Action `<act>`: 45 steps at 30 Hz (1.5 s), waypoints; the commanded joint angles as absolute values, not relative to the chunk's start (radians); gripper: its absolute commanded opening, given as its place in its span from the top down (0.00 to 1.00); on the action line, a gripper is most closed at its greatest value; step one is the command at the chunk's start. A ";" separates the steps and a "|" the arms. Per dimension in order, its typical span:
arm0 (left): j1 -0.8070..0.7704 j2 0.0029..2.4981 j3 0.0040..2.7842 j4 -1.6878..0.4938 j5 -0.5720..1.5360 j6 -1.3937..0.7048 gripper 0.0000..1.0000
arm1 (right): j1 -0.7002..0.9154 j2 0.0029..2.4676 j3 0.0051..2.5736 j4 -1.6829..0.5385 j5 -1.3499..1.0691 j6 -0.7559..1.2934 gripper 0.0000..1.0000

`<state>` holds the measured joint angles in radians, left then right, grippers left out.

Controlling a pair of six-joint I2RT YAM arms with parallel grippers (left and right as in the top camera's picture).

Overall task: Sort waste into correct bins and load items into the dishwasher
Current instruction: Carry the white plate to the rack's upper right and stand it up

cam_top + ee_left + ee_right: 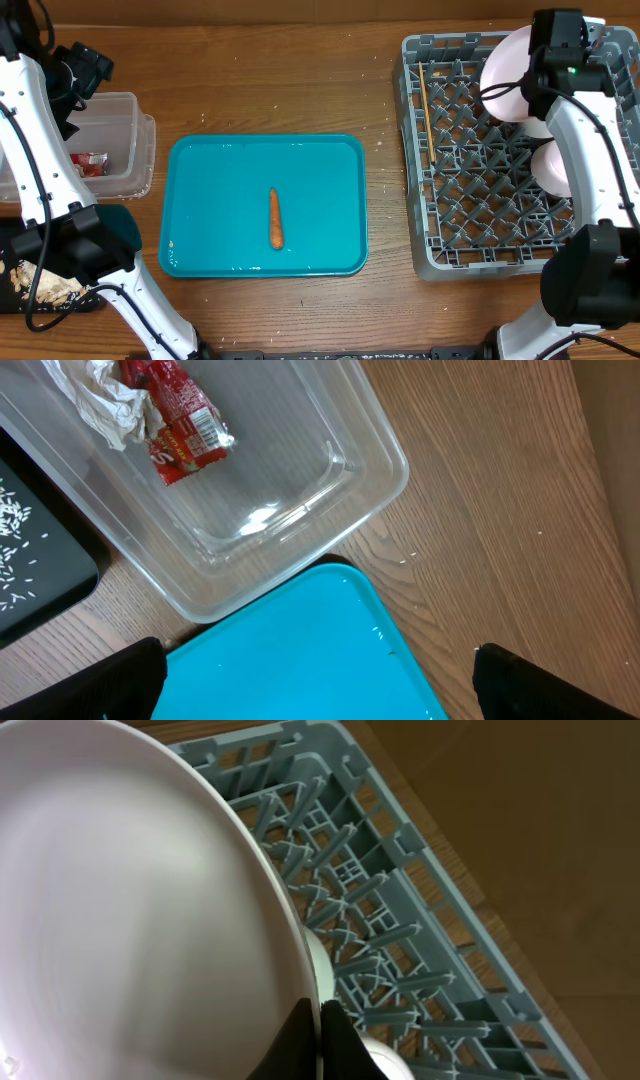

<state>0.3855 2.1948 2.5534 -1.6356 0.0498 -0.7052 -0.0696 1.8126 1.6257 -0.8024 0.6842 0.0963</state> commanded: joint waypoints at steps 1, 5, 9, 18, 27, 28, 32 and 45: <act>0.379 2.199 2.561 -1.637 0.052 -0.719 0.00 | -0.064 1.813 1.621 -0.786 0.759 0.066 0.96; 0.379 2.199 2.561 -1.637 0.052 -0.719 0.00 | -0.025 1.813 1.621 -0.791 0.755 0.066 0.96; 0.379 2.199 2.561 -1.637 0.052 -0.719 0.00 | 0.032 1.813 1.621 -0.791 0.756 0.054 0.96; 0.379 2.199 2.561 -1.637 0.052 -0.719 0.00 | 0.044 1.813 1.621 -0.751 0.793 -0.038 0.96; 0.379 2.199 2.561 -1.637 0.052 -0.719 0.00 | 0.044 1.814 1.539 -0.678 0.789 -0.170 0.96; 0.379 2.199 2.561 -1.637 0.052 -0.719 0.00 | 0.044 1.814 1.514 -0.660 0.789 -0.190 0.96; 0.379 2.199 2.561 -1.637 0.052 -0.719 0.00 | 0.046 1.814 1.494 -0.647 0.817 -0.191 0.92; 0.379 2.199 2.561 -1.637 0.052 -0.719 0.00 | 0.118 1.568 1.567 -0.670 0.759 0.085 0.00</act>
